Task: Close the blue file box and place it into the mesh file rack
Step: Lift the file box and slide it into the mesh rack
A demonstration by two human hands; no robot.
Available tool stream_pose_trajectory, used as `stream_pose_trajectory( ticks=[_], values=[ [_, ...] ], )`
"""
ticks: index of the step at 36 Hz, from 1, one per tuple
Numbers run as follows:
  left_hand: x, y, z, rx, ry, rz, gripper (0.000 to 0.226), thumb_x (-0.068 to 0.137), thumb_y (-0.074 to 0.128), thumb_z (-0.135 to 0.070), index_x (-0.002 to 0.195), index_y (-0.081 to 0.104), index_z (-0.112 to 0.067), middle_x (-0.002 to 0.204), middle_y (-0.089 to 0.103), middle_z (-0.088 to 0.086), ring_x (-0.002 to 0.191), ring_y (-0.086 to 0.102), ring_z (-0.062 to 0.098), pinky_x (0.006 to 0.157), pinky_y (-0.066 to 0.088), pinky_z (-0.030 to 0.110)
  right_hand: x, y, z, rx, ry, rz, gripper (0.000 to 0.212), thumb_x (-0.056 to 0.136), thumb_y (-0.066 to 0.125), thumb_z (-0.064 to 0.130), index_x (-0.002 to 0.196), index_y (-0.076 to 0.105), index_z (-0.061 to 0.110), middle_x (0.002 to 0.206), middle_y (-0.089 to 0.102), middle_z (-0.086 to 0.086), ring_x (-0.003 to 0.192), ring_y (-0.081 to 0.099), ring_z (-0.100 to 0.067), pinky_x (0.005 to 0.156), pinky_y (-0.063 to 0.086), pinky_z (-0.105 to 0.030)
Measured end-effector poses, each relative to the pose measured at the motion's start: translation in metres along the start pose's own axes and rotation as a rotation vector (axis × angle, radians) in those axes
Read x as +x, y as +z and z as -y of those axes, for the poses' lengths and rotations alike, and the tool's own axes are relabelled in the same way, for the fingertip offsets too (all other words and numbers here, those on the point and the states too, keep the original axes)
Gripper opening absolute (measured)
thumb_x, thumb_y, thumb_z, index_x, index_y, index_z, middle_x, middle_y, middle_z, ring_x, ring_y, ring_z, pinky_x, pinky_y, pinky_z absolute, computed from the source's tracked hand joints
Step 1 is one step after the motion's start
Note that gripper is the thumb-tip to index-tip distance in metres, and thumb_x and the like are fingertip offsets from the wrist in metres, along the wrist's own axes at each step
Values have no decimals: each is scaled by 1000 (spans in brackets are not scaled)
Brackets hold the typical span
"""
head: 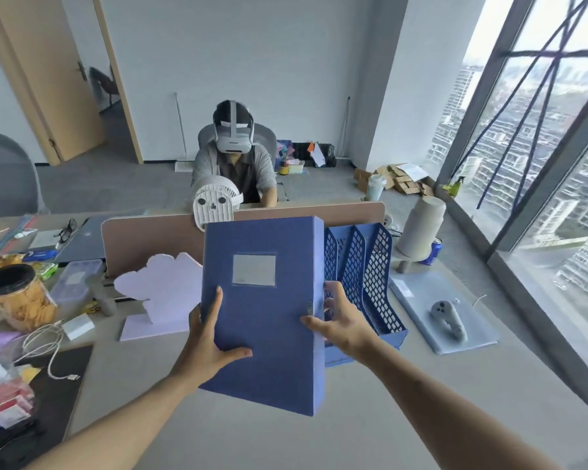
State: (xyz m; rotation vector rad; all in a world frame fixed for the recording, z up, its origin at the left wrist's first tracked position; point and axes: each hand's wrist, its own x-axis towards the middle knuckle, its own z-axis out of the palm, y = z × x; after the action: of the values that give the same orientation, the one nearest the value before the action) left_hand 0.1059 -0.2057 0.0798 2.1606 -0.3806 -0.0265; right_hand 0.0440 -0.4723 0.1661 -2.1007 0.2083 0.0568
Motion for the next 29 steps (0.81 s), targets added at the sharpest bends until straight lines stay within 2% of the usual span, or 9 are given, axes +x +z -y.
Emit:
stream_pose_trajectory(
  ticks=[3, 6, 11, 13, 15, 18, 21, 23, 29],
  values=[
    [11, 16, -13, -27, 10, 48, 141, 59, 94, -40, 147, -14, -57, 139, 27, 1, 136, 30, 20, 104, 41, 37, -13, -16, 3, -9, 5, -81, 50, 69, 72, 43, 104, 37, 47, 109, 64, -2, 95, 65, -30, 72, 60, -50],
    [22, 33, -30, -47, 63, 106, 139, 59, 91, -48, 147, -16, -56, 142, 30, 3, 136, 32, 23, 102, 40, 34, -28, -32, 7, -56, -19, -176, 52, 69, 72, 45, 107, 38, 39, 106, 64, 3, 95, 64, -27, 82, 56, -50],
    [43, 61, -74, -100, 126, 160, 124, 65, 83, -54, 152, -5, -49, 165, 16, 2, 153, 14, 22, 117, 29, 46, -54, -54, 11, -179, -9, -354, 62, 72, 73, 44, 118, 34, 31, 99, 56, 6, 92, 60, -27, 80, 52, -42],
    [53, 70, -98, -187, 163, 123, 116, 67, 80, -57, 155, 7, -40, 162, 28, 2, 149, 26, 24, 118, 31, 48, -61, -58, 11, -205, 2, -435, 62, 73, 73, 44, 119, 33, 31, 98, 58, 5, 92, 59, -25, 79, 51, -40],
    [60, 75, -125, -339, 112, 142, 110, 64, 77, -66, 151, 12, -52, 156, 40, -2, 141, 42, 22, 111, 40, 45, -63, -58, 10, -198, 14, -506, 59, 74, 72, 46, 117, 34, 31, 93, 61, 3, 87, 59, -25, 73, 50, -40],
    [72, 85, -155, -501, 10, 191, 95, 46, 72, -85, 124, 19, -83, 160, 33, -9, 142, 42, 25, 109, 44, 56, -60, -55, 5, -194, 45, -605, 57, 74, 70, 47, 116, 34, 31, 81, 60, 6, 77, 57, -25, 65, 45, -36],
    [83, 93, -176, -581, 7, 262, 82, 49, 70, -86, 120, 30, -83, 158, 34, -14, 142, 41, 22, 105, 46, 61, -51, -50, -2, -195, 59, -670, 54, 74, 67, 50, 113, 34, 31, 72, 59, 7, 70, 59, -26, 62, 49, -38],
    [88, 97, -187, -615, 16, 337, 83, 50, 69, -87, 122, 28, -83, 156, 38, -17, 140, 43, 20, 105, 45, 62, -44, -46, -5, -188, 59, -671, 56, 74, 67, 52, 114, 34, 31, 63, 53, 8, 64, 59, -25, 59, 48, -37],
    [103, 97, -193, -676, 23, 386, 69, 51, 74, -81, 105, 33, -89, 155, 42, -17, 141, 43, 14, 112, 38, 59, -23, -39, -9, -160, 70, -675, 58, 75, 67, 50, 117, 30, 34, 78, 57, 9, 75, 62, -29, 71, 51, -41]
  ],
)
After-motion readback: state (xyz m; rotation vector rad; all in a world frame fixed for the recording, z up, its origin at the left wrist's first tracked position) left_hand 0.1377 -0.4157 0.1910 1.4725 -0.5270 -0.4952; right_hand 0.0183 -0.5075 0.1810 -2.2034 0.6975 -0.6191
